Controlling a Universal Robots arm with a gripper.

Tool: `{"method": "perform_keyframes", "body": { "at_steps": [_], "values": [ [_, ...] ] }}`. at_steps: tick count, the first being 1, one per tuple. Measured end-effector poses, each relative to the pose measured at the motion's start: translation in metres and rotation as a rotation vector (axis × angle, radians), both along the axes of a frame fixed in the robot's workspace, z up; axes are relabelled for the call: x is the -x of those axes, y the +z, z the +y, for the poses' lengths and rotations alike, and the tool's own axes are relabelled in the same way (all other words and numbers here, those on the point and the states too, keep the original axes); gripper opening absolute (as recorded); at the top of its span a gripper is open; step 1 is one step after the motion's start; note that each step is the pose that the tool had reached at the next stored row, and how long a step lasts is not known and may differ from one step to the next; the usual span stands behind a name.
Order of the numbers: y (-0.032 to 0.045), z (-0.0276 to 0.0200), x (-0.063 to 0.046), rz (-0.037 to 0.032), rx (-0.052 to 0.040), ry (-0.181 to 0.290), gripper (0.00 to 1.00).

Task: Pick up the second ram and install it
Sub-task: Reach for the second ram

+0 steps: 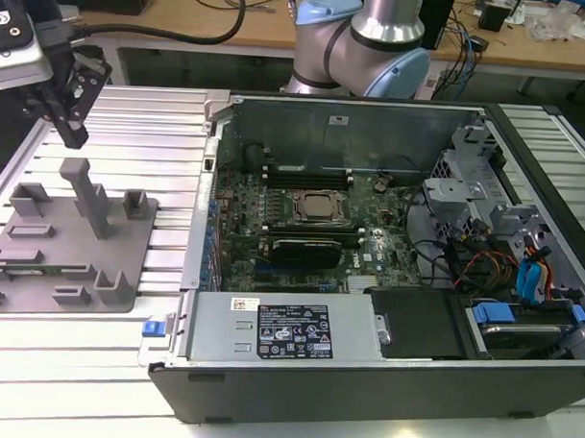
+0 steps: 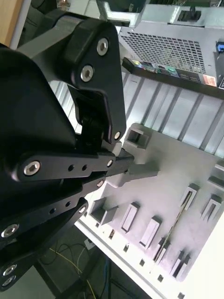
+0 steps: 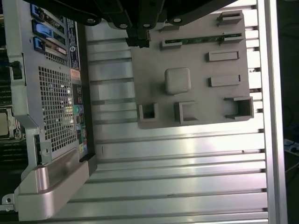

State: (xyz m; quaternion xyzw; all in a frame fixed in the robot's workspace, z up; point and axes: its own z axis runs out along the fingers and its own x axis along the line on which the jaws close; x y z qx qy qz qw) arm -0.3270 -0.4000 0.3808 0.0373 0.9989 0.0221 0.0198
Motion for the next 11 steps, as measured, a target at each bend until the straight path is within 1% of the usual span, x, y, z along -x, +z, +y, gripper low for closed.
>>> {"method": "perform_keyframes", "body": {
  "at_steps": [3,4,5,8,11],
  "values": [
    [-0.0046,-0.0016,0.010,0.0000,0.0001,0.000,0.08],
    [-0.0067,-0.0035,0.016,0.0000,0.0001,0.000,0.08],
    [-0.0079,-0.0055,0.019,0.0000,0.0001,0.000,0.08],
    [-0.0108,-0.0085,0.023,0.0000,0.0000,0.000,0.08],
    [-0.0146,-0.0129,0.026,0.0000,0.0001,0.000,0.08]
  ]
}}
